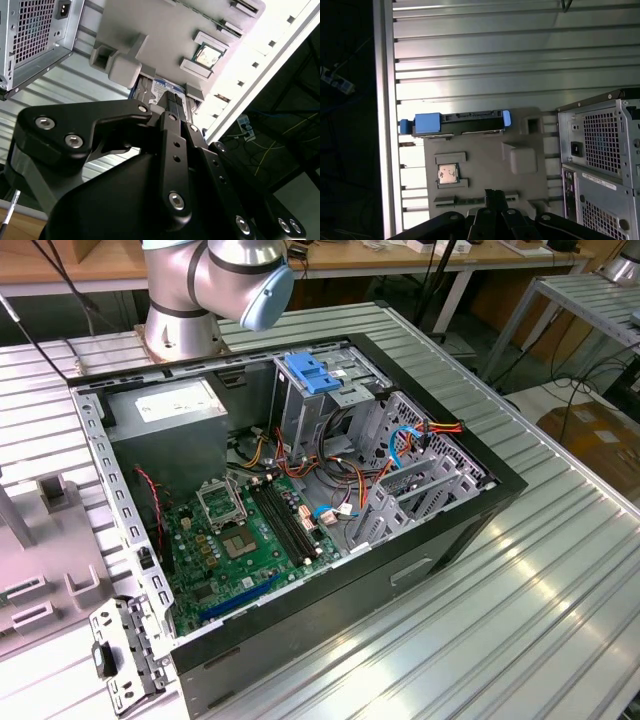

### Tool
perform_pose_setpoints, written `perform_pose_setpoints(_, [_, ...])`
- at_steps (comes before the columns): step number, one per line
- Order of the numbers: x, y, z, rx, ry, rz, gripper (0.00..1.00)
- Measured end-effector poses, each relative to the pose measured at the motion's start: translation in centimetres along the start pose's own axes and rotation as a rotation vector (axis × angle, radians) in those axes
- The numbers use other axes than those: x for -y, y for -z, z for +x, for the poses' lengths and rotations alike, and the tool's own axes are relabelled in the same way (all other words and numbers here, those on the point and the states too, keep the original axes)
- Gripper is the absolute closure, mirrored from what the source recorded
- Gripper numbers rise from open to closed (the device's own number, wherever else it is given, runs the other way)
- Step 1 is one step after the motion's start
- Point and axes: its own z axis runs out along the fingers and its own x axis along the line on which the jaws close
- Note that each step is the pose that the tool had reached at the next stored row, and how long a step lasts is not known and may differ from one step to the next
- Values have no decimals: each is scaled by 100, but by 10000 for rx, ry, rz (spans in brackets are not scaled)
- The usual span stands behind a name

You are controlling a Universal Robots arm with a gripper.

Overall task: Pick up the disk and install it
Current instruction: 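Reach for the disk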

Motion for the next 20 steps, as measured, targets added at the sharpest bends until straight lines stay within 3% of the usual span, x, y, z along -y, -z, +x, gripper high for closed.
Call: perform_pose_setpoints(20, [-37, -26, 99, -1, 14, 0, 89])
